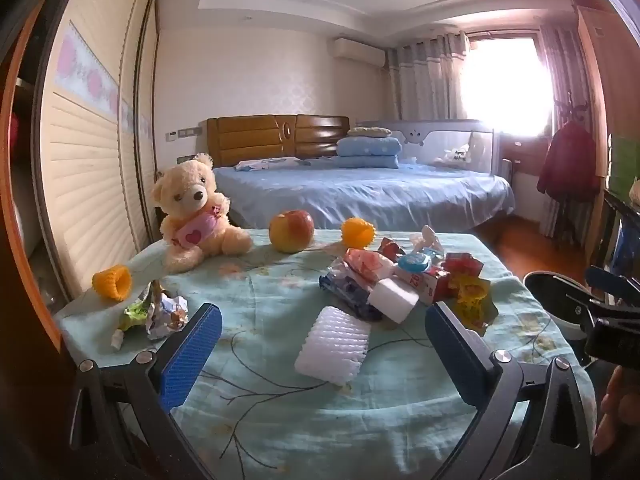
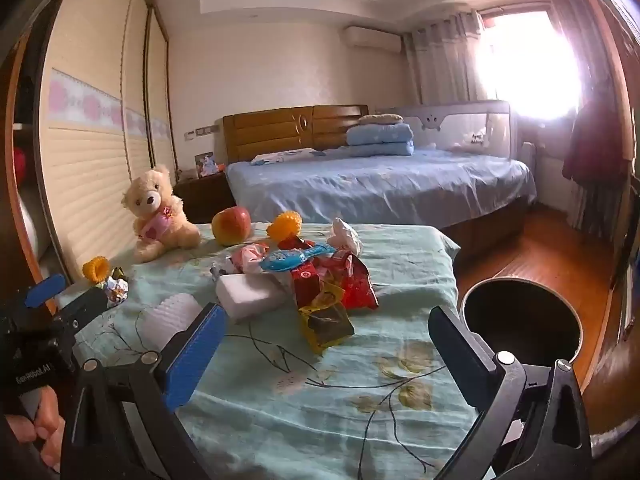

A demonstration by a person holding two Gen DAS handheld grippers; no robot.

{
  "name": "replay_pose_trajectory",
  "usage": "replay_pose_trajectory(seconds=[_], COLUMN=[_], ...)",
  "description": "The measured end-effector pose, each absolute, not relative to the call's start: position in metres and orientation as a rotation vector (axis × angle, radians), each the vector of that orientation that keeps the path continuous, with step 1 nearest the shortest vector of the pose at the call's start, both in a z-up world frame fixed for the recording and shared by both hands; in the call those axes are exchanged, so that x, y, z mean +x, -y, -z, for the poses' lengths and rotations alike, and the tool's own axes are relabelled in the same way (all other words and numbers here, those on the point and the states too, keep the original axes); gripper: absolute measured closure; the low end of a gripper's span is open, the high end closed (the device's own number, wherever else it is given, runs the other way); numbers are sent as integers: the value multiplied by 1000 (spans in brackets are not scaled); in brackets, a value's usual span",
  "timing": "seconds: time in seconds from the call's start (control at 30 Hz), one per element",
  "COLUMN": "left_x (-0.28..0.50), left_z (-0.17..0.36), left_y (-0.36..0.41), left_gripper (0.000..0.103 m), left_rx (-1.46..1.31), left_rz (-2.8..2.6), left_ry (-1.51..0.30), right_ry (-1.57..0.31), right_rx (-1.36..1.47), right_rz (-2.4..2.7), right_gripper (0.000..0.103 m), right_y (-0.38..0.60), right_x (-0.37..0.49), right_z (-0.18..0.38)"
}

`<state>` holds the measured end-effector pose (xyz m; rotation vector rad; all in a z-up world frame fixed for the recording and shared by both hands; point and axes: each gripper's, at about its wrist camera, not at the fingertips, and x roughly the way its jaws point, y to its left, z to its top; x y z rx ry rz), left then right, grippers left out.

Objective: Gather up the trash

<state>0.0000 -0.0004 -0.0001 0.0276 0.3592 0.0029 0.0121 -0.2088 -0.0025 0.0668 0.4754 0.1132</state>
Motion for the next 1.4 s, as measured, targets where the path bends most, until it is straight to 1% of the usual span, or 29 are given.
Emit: replay_pose_trajectory(seconds=[1.4], left_x=[-7], left_z=[-2], left_y=[1], left_gripper=[1], left_rx=[16], left_rz=[-5], left_ry=[-353], right_ry=[-495], right_rx=[74], right_rz=[-141], right_gripper=[1], right_y=[199], right_x=[11], right_z=[0])
